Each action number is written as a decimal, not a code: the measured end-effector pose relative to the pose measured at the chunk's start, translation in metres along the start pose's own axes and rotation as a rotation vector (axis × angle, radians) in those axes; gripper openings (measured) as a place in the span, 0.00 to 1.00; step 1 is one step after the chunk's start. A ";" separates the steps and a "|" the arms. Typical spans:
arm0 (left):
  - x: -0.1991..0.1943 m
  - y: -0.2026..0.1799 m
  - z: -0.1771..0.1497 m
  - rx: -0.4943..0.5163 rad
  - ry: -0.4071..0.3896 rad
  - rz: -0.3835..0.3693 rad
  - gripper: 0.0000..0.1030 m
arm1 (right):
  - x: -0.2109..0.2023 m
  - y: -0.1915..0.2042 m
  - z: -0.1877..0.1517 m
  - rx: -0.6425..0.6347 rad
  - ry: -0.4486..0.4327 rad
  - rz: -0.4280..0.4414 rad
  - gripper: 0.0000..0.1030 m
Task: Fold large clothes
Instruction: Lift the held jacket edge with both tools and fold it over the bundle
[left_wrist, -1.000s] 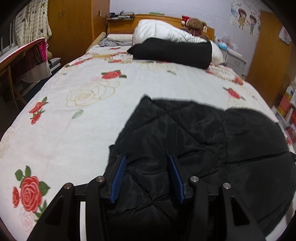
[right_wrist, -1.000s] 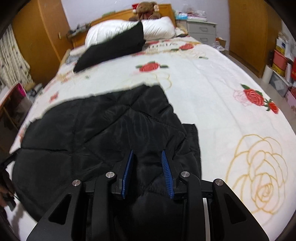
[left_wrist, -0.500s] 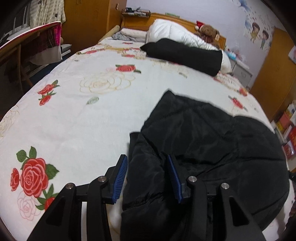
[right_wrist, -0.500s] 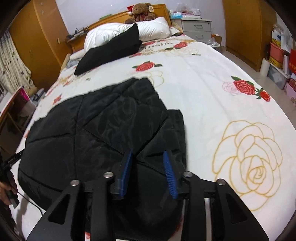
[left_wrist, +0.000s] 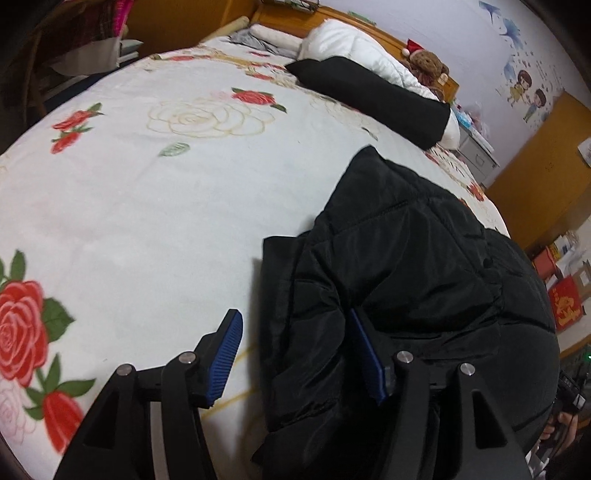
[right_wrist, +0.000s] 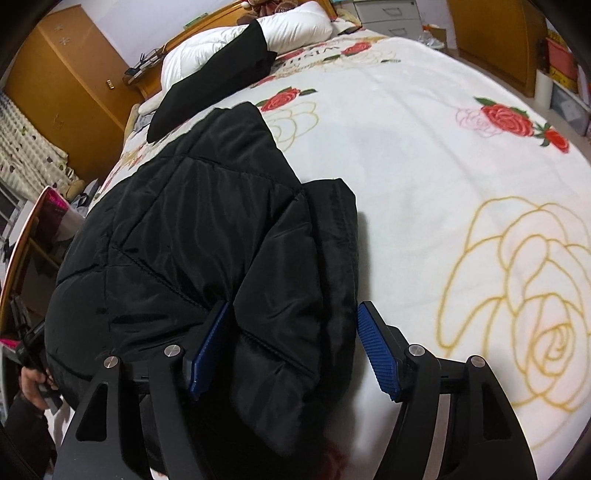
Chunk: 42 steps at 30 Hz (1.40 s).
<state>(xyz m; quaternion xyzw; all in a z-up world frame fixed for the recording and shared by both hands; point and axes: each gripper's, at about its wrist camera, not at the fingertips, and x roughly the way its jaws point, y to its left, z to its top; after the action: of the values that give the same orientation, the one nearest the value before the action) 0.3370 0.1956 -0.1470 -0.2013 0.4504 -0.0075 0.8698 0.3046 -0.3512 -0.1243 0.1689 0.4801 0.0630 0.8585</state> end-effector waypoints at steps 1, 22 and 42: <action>0.004 0.000 0.001 -0.001 0.012 -0.010 0.61 | 0.004 -0.003 0.001 0.014 0.005 0.014 0.67; 0.035 0.001 0.006 -0.028 0.123 -0.183 0.69 | 0.038 -0.019 0.010 0.089 0.079 0.241 0.62; 0.039 -0.021 0.011 0.034 0.134 -0.175 0.50 | 0.035 -0.010 0.010 0.104 0.066 0.250 0.39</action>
<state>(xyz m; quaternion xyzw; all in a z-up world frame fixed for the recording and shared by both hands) 0.3726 0.1724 -0.1637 -0.2243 0.4881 -0.1047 0.8369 0.3308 -0.3534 -0.1515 0.2695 0.4860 0.1499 0.8177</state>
